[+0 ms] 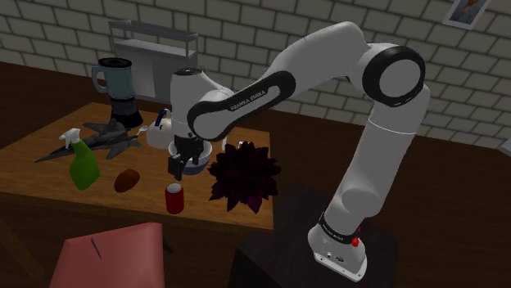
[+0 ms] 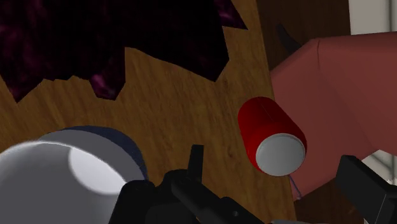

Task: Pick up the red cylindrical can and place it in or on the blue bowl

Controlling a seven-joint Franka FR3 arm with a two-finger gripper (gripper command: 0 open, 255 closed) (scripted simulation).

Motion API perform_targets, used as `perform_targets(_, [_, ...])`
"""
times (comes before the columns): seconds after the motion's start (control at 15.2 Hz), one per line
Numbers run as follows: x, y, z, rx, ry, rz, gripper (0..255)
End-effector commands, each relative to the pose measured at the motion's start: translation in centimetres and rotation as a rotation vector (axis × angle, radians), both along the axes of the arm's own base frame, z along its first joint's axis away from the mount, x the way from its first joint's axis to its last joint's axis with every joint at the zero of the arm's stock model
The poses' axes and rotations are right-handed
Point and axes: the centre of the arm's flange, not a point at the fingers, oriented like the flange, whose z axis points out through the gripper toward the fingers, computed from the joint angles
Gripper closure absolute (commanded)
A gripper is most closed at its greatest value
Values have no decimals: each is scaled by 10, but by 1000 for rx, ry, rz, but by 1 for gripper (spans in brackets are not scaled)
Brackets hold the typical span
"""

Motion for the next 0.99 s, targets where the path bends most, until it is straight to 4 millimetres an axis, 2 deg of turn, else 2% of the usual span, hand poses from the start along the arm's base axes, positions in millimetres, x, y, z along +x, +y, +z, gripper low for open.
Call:
perform_targets(0.0, [9, 17, -25, -6, 9, 7, 0])
perform_targets(0.2, [22, 40, -53, -14, 22, 16, 0])
perform_targets(0.66, [22, 40, -90, -14, 22, 16, 0])
perform_targets(0.92, [22, 40, -93, -14, 22, 16, 0])
